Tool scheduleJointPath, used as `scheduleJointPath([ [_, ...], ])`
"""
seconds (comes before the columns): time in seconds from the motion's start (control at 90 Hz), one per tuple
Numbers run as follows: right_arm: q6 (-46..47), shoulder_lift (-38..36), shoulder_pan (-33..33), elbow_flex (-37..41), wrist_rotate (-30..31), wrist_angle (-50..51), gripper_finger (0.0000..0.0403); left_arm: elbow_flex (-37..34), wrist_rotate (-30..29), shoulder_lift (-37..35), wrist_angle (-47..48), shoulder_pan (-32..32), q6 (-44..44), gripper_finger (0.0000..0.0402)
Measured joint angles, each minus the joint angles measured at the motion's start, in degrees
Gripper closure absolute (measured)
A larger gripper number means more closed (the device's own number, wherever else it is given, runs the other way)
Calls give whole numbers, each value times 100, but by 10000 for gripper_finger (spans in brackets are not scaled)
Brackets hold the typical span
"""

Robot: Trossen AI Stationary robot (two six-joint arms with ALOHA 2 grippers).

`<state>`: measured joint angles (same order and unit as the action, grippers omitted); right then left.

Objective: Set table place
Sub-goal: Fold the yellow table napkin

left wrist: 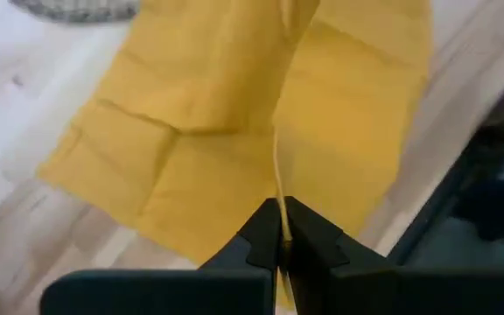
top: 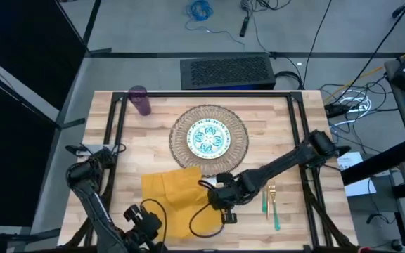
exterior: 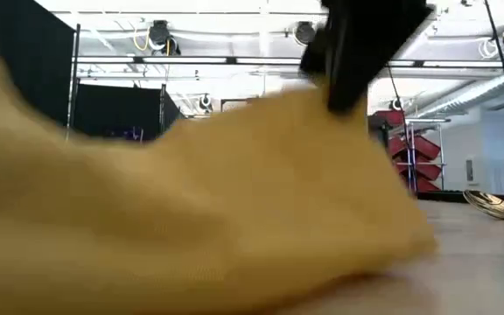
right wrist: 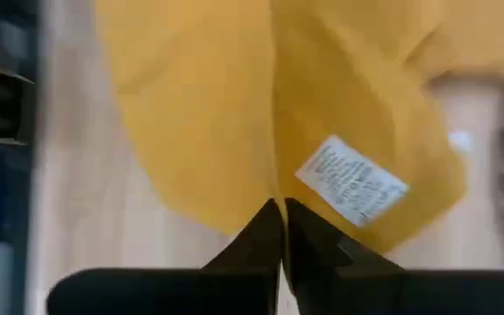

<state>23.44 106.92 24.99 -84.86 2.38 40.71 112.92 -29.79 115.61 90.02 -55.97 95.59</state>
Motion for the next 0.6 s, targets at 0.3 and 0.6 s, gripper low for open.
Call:
scheduleJointPath([
  [0.3,191,-1360,-99,-7,647,496,403,0,-1786,-1258,2,-17,-450,402],
  [0.6,276,-2407,-170,-5,861,761,403,7,-3191,-2525,5,-292,-989,402],
])
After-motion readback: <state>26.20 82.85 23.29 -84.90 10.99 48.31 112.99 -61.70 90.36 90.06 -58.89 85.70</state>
